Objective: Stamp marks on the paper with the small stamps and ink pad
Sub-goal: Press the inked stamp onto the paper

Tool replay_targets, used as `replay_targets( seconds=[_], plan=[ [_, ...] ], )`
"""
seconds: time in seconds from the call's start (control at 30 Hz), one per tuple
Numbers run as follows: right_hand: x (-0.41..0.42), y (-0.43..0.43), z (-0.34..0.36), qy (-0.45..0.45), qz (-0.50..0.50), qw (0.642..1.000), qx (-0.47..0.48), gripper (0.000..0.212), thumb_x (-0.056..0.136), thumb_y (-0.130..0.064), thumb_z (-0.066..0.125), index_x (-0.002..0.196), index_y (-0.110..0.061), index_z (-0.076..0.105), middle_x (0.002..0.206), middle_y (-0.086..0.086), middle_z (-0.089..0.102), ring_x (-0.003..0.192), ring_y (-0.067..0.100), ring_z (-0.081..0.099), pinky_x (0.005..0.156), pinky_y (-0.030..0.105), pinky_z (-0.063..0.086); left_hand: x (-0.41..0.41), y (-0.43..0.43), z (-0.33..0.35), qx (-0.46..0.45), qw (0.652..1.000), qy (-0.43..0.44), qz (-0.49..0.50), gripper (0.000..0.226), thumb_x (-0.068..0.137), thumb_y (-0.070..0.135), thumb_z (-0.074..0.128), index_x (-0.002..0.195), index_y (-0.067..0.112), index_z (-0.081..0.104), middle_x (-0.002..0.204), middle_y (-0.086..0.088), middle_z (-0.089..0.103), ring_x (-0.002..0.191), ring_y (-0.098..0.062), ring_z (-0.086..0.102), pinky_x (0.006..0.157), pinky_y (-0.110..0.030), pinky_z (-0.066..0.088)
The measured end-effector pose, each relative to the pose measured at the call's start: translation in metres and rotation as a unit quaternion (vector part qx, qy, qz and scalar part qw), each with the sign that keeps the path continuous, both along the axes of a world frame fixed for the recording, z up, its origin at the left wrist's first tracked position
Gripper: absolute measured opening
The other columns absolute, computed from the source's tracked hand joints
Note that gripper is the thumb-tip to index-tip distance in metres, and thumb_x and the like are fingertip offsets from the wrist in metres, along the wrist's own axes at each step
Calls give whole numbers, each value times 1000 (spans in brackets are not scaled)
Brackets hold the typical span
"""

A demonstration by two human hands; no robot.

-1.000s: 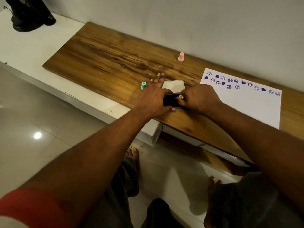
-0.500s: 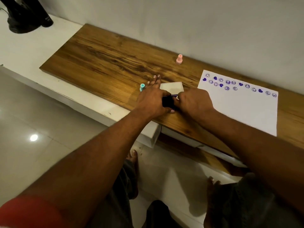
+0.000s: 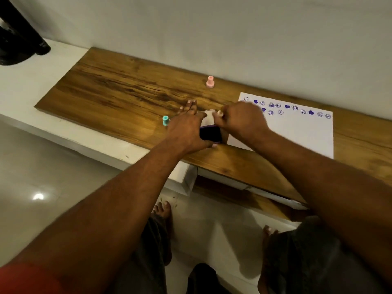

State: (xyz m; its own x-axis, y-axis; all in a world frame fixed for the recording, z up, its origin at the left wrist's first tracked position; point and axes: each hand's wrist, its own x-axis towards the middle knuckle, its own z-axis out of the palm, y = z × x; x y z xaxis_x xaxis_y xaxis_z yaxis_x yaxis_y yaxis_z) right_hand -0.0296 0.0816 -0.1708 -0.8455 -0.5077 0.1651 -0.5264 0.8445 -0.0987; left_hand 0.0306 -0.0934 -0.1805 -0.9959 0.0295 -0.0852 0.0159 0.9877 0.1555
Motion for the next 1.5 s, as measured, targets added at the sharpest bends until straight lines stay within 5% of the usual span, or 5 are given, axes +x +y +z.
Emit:
replay_targets(
  seconds=[0.17, 0.43, 0.73, 1.3, 1.5],
  plan=[
    [-43, 92, 24, -1, -140, 986, -92, 52, 94, -50, 44, 54, -16, 43, 49, -1, 37, 60, 29, 44, 58, 31, 28, -17, 52, 10, 34, 997, 60, -19, 105, 72, 85, 67, 155, 24, 46, 170, -10, 27, 156, -27, 25, 122, -45, 27],
    [-65, 195, -22, -80, -234, 961, -123, 52, 97, -45, 51, 71, -1, 64, 62, 21, 53, 65, 40, 53, 54, 36, 30, -38, 145, -17, 73, 992, 58, -90, 101, 84, 83, 57, 161, 21, 36, 171, -8, 24, 158, -23, 19, 125, -40, 20],
    [-79, 195, -43, -115, -234, 958, -122, 60, 97, -47, 56, 50, -14, 38, 50, 2, 37, 57, 28, 41, 49, 29, 21, -50, 174, -43, 95, 991, 51, -83, 98, 93, 80, 44, 165, 16, 26, 172, -7, 21, 159, -21, 17, 129, -38, 13],
    [-77, 197, -44, -135, -231, 957, -113, 57, 99, -46, 53, 52, -17, 42, 55, 2, 41, 68, 33, 51, 62, 32, 28, -55, 180, -70, 114, 988, 56, -92, 90, 95, 78, 42, 163, 19, 33, 172, -4, 22, 159, -18, 15, 123, -30, 3],
    [-88, 182, 5, 81, -218, 968, -96, 54, 97, -53, 47, 61, -13, 47, 58, 17, 52, 61, 40, 47, 58, 33, 27, -57, 181, -75, 127, 987, 48, -85, 93, 94, 80, 42, 165, 21, 30, 173, -2, 19, 159, -17, 13, 125, -33, 4]
  ],
)
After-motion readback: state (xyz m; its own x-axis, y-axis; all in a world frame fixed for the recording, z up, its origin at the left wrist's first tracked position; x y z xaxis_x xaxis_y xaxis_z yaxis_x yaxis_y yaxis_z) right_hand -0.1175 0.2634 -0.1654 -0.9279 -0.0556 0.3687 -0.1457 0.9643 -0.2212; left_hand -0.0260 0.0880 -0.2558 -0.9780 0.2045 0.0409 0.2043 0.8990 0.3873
